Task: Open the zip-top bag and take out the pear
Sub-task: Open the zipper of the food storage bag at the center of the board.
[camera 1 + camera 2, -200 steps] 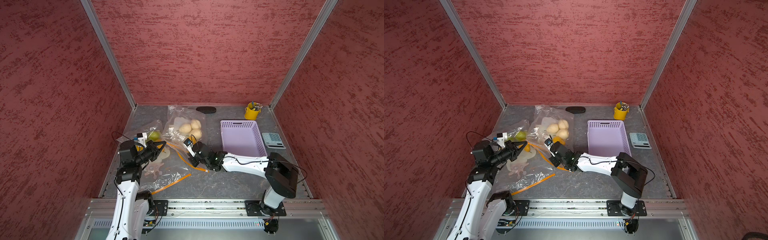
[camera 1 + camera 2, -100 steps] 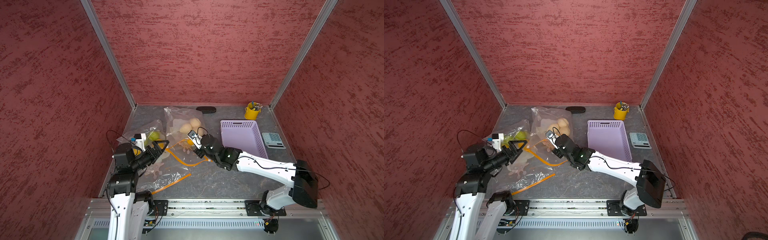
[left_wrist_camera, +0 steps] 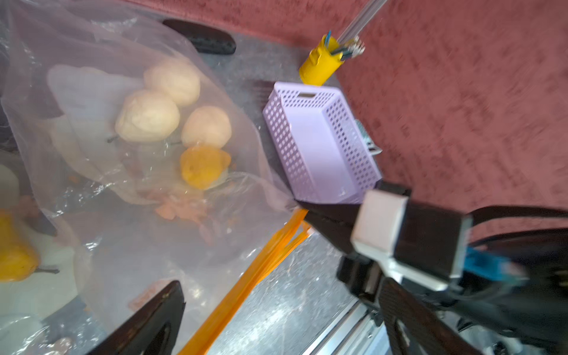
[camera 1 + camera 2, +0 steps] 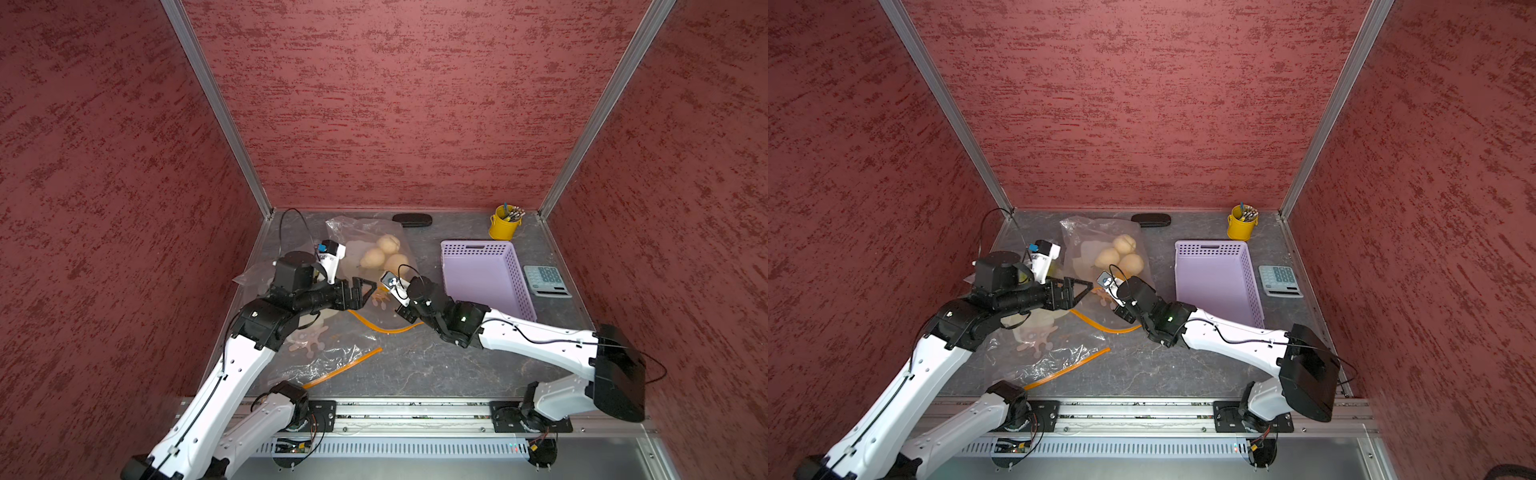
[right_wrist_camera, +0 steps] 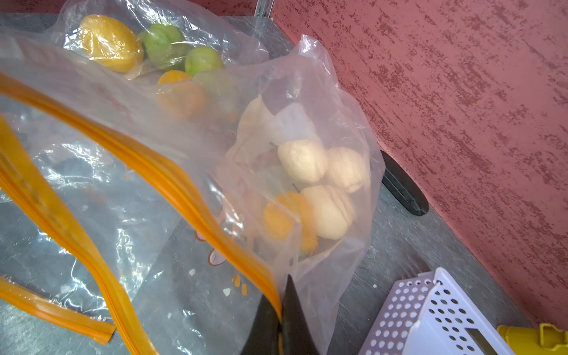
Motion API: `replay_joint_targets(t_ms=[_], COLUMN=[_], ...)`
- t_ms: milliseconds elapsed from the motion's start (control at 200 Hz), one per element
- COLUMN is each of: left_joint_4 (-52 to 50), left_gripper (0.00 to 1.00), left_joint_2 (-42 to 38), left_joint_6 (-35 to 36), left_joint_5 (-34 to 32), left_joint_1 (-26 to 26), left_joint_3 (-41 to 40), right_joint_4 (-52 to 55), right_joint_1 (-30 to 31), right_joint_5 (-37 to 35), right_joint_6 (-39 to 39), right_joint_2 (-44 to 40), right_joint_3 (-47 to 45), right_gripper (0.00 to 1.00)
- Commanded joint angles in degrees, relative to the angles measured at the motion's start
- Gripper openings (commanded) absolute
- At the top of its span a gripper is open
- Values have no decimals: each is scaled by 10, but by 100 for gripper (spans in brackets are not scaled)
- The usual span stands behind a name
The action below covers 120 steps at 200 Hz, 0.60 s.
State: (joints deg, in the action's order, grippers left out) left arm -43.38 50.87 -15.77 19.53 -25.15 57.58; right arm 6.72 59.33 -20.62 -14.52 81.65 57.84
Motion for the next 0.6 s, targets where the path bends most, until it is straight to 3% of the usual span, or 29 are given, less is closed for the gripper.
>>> replay_joint_targets(t_ms=[0, 165, 401, 541, 596], left_joint_4=[-2, -4, -13, 2, -1], left_gripper=[100, 100, 98, 69, 61], left_joint_2=[5, 52, 127, 156, 161], left_joint_6=[70, 111, 148, 157, 154], left_joint_5=[-73, -131, -265, -296, -291], left_joint_1=[-38, -97, -170, -193, -194], left_joint_3=[-8, 18, 58, 66, 68], right_joint_4=[-10, -10, -8, -8, -10], right_joint_1=[-8, -10, -10, -15, -18], right_joint_5=[7, 10, 25, 25, 30], right_joint_6=[-2, 2, 2, 10, 18], right_joint_2=[-31, -47, -73, -89, -97], right_joint_3=[-9, -23, -43, -55, -61], right_gripper=[0, 0, 0, 0, 0])
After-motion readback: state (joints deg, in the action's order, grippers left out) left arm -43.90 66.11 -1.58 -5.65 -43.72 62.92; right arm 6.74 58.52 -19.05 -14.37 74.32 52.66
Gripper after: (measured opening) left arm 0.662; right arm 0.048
